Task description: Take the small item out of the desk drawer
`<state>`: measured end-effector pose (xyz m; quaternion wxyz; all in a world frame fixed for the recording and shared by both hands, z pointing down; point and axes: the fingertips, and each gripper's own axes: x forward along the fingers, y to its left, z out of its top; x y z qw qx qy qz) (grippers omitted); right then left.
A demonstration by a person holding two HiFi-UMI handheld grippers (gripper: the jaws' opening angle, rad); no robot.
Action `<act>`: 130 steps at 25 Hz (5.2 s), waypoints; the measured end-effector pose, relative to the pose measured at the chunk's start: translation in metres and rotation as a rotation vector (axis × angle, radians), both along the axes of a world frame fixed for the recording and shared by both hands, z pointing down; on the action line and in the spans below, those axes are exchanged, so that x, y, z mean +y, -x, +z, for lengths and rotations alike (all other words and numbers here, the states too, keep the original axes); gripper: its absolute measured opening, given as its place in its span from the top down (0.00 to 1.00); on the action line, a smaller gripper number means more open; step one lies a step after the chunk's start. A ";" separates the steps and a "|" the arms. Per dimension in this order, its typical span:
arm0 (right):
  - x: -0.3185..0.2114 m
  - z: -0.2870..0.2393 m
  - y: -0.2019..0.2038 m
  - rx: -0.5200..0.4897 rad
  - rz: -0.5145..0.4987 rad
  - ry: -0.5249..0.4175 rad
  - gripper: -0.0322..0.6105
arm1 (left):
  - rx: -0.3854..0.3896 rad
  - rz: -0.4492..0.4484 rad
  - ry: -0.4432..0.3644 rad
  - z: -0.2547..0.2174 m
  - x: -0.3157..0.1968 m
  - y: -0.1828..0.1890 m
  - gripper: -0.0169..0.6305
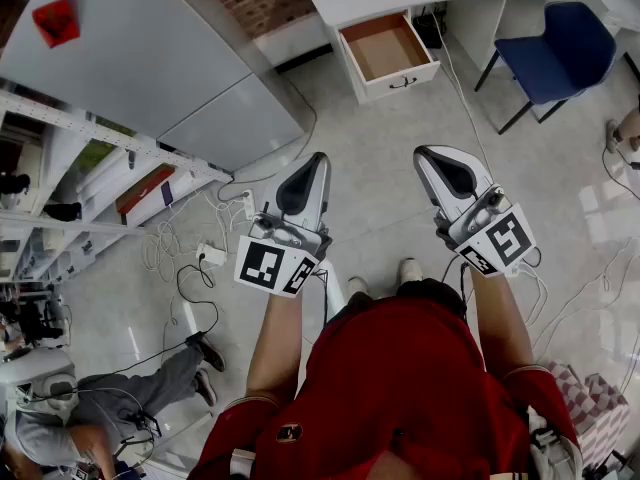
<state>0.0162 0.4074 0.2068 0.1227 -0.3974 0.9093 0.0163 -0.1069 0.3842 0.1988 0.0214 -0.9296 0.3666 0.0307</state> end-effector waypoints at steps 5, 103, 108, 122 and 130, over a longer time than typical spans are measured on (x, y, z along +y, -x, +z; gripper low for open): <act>0.002 -0.002 -0.026 -0.038 -0.033 -0.009 0.93 | -0.009 -0.011 -0.002 0.002 -0.002 -0.023 0.97; -0.597 0.632 0.001 1.116 -1.078 0.802 0.68 | -0.090 -0.450 0.330 0.328 -0.640 0.015 0.97; -0.595 0.644 -0.001 1.148 -1.076 0.817 0.70 | -0.101 -0.446 0.340 0.330 -0.638 0.016 0.97; -0.608 0.607 -0.004 1.160 -1.000 0.776 0.75 | -0.106 -0.428 0.323 0.314 -0.628 0.016 0.97; -0.625 0.523 -0.002 1.079 -0.867 0.677 0.75 | -0.090 -0.368 0.305 0.286 -0.608 0.003 0.97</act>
